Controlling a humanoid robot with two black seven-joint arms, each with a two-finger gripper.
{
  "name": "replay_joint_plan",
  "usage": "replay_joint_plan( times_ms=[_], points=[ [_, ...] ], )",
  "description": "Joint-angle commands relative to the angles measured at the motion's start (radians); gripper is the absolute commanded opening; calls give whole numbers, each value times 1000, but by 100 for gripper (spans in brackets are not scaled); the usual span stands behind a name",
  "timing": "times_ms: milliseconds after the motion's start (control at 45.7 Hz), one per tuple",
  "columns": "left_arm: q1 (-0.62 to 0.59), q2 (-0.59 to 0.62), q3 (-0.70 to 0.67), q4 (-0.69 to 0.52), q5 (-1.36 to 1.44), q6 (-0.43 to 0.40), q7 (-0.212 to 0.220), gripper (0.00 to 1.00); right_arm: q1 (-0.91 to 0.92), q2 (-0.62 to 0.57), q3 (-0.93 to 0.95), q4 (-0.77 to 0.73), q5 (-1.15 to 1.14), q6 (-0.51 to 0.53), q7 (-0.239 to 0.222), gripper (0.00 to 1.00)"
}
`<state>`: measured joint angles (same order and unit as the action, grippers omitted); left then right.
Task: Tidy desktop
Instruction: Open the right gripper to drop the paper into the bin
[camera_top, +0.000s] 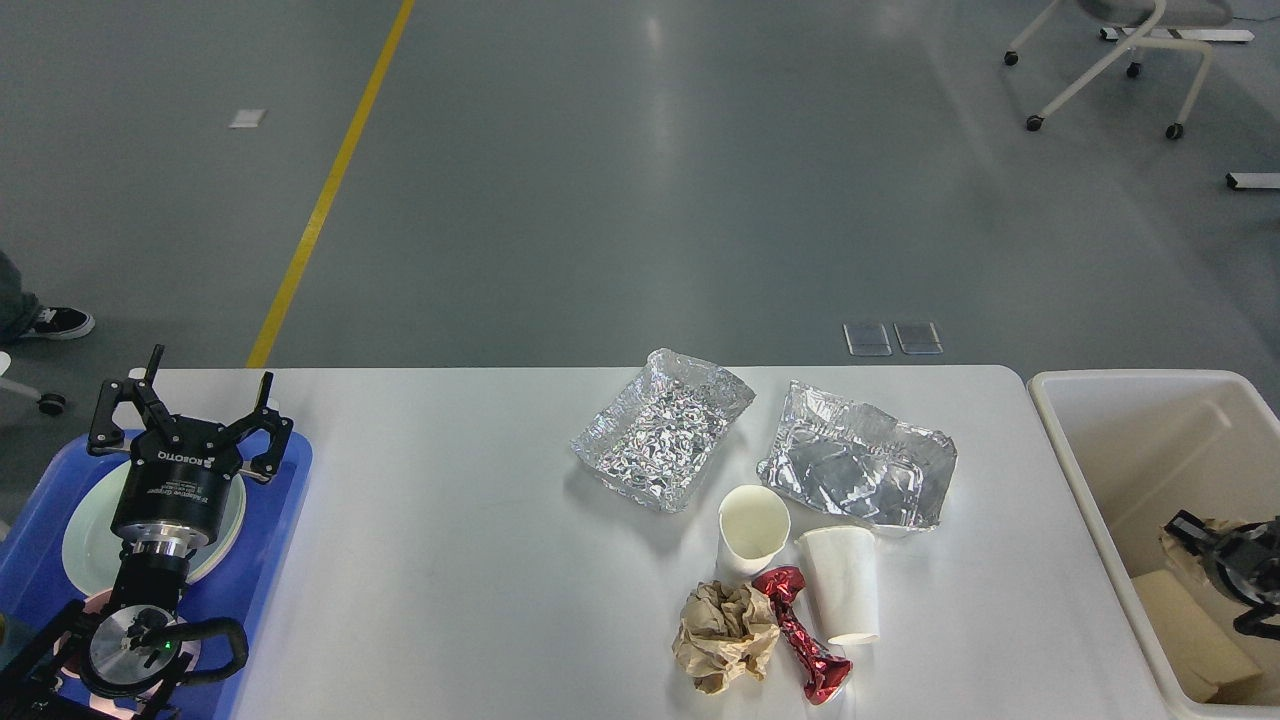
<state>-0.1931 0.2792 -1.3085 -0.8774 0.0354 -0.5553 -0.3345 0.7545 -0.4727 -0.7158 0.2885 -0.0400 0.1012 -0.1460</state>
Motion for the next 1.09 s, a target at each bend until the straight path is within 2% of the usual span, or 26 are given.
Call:
replay_joint_plan(
  times_ms=[0, 263, 285, 350, 394, 416, 438, 810, 963, 1073],
  points=[
    [0, 0, 0, 0, 0, 0, 0, 96, -84, 63, 41, -49, 0, -90, -1, 0],
    [0, 0, 0, 0, 0, 0, 0, 96, -112, 75, 70, -51, 0, -123, 0, 0],
    [0, 0, 0, 0, 0, 0, 0, 96, -110, 74, 70, -51, 0, -130, 0, 7],
    [0, 0, 0, 0, 0, 0, 0, 96, -110, 71, 72, -49, 2, -176, 2, 57],
    [0, 0, 0, 0, 0, 0, 0, 96, -112, 71, 67, -49, 0, -218, 2, 85],
    [0, 0, 0, 0, 0, 0, 0, 96, -112, 69, 65, -48, 0, -239, 2, 97],
    [0, 0, 0, 0, 0, 0, 0, 96, -112, 69, 65, -45, -1, -251, 2, 100],
    [0, 0, 0, 0, 0, 0, 0, 96, -104, 65, 65, -26, -17, -258, 3, 100],
    [0, 0, 0, 0, 0, 0, 0, 96, -64, 51, 55, 23, -23, -198, 5, 100],
    [0, 0, 0, 0, 0, 0, 0, 96, 12, -13, 38, 106, -84, -137, 3, 100]
  ],
)
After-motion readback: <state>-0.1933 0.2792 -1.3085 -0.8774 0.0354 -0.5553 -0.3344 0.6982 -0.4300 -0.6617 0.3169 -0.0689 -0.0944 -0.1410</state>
